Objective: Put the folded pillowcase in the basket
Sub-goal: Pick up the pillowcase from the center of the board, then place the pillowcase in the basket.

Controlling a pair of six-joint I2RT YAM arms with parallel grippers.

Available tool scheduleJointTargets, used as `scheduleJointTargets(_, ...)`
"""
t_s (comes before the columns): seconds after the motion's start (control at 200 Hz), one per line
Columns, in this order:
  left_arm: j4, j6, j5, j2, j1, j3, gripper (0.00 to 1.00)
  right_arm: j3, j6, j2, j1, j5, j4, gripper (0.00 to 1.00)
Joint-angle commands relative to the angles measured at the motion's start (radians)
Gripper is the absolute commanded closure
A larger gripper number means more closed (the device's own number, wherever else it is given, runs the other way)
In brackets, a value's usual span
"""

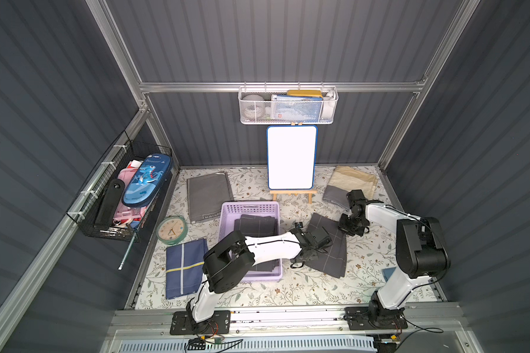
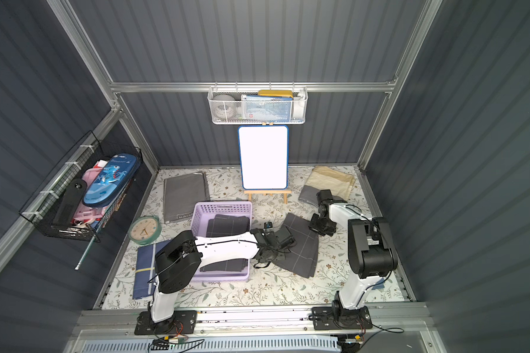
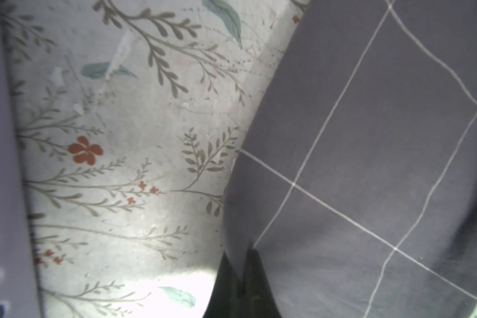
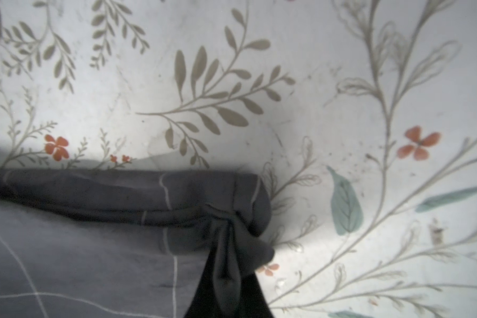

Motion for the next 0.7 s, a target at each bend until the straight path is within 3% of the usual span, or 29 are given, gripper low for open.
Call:
scheduleJointTargets(0.0, -0.087, 0.013, -0.058, -0.065, 0.005, 0.057, 1.00, -0.027, 0.024, -0.063, 0.065, 0.019, -0.021, 1.00)
scheduleJointTargets(0.3, -0.296, -0.014, -0.173, -0.201, 0.004, 0.181, 1.00, 0.114, 0.080, -0.215, 0.246, 0.003, -0.104, 1.00)
scheduleJointTargets(0.515, -0.496, -0.152, -0.246, -0.307, 0.006, 0.147, 1.00, 0.237, 0.139, -0.189, 0.425, -0.024, -0.107, 1.00)
scheduleJointTargets(0.695, -0.502, -0.179, -0.243, -0.472, 0.059, 0.020, 1.00, 0.374, 0.155, -0.096, 0.556, -0.029, -0.113, 1.00)
